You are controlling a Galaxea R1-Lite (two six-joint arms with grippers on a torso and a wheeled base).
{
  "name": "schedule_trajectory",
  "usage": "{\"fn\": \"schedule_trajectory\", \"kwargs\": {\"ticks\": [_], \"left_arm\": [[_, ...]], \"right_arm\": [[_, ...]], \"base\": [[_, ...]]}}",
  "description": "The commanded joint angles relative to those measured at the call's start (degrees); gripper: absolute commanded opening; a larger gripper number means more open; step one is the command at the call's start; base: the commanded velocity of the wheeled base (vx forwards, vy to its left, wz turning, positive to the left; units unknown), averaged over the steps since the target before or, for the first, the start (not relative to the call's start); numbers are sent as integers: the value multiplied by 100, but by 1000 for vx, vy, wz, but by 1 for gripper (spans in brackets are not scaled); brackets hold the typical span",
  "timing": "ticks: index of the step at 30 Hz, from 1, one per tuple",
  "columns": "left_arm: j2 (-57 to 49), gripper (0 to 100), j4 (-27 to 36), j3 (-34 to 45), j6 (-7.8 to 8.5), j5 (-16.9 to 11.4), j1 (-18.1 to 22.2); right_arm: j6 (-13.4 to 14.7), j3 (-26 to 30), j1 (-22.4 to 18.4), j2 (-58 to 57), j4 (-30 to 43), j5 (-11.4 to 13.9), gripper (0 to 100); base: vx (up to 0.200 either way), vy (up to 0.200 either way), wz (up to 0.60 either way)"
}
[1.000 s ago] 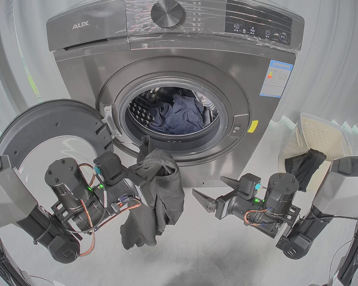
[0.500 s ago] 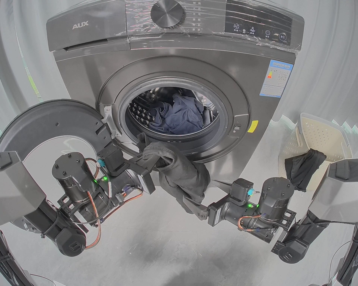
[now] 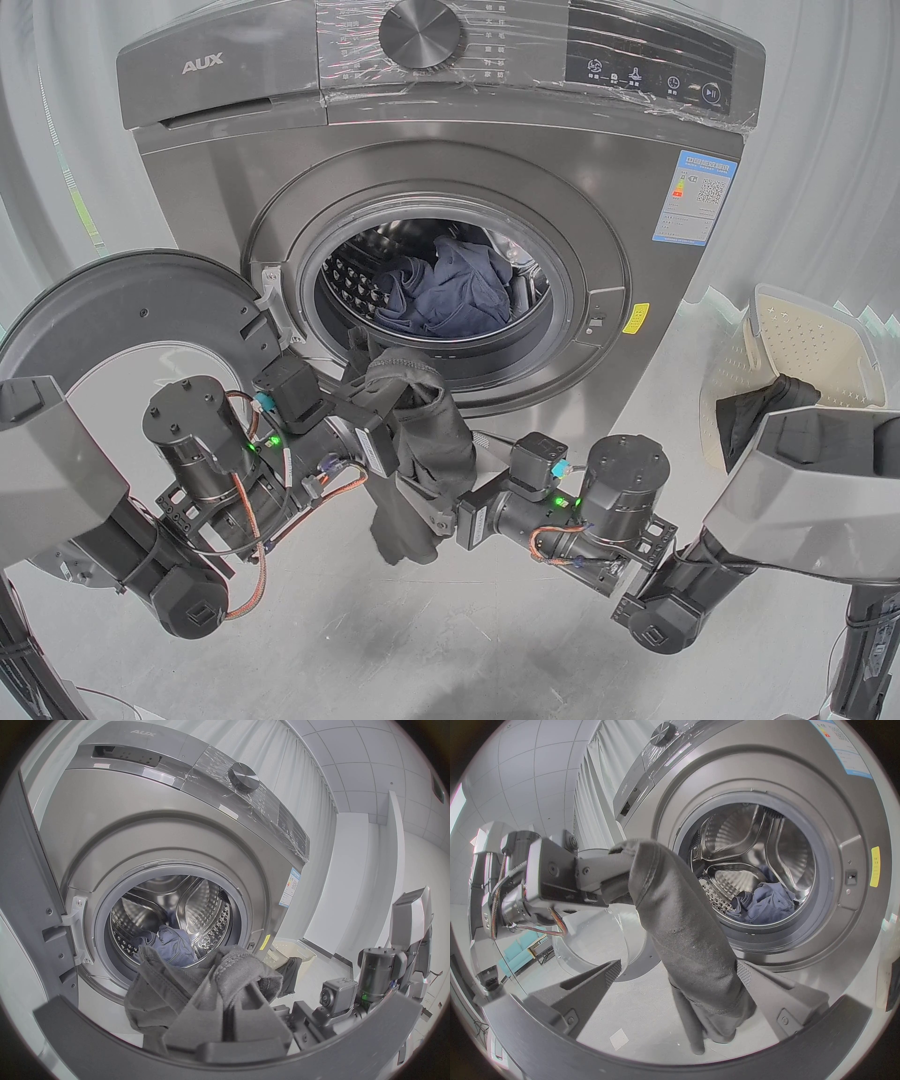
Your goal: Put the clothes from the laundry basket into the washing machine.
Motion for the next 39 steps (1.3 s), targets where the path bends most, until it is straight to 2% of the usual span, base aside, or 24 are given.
{"fn": "schedule_trajectory", "kwargs": {"ticks": [1, 8, 20, 26, 27, 32, 34, 39], "left_arm": [[32, 0, -4, -15, -2, 5, -21], [6, 0, -13, -23, -11, 13, 23], [-20, 0, -13, -15, -11, 13, 76], [-29, 0, -13, -23, -11, 13, 76], [-29, 0, -13, -23, -11, 13, 76], [-38, 0, -13, -15, -11, -4, 58], [-20, 0, -21, 21, -19, -13, 49], [32, 0, -21, 47, -28, -13, 76]], "right_arm": [[-3, -349, -14, 462, -26, 1, 100], [6, -358, -67, 523, -44, 1, 100], [-38, -410, -805, 743, -70, 107, 100], [-65, -419, -840, 743, -70, 107, 100], [-65, -428, -840, 752, -70, 107, 0], [-56, -613, -814, 840, -70, 116, 0], [-47, -859, -752, 910, -96, 124, 0], [-38, -806, -752, 822, -176, 151, 0]], "base": [[0, 0, 0], [0, 0, 0], [0, 0, 0], [0, 0, 0], [0, 0, 0], [0, 0, 0], [0, 0, 0], [0, 0, 0]]}}
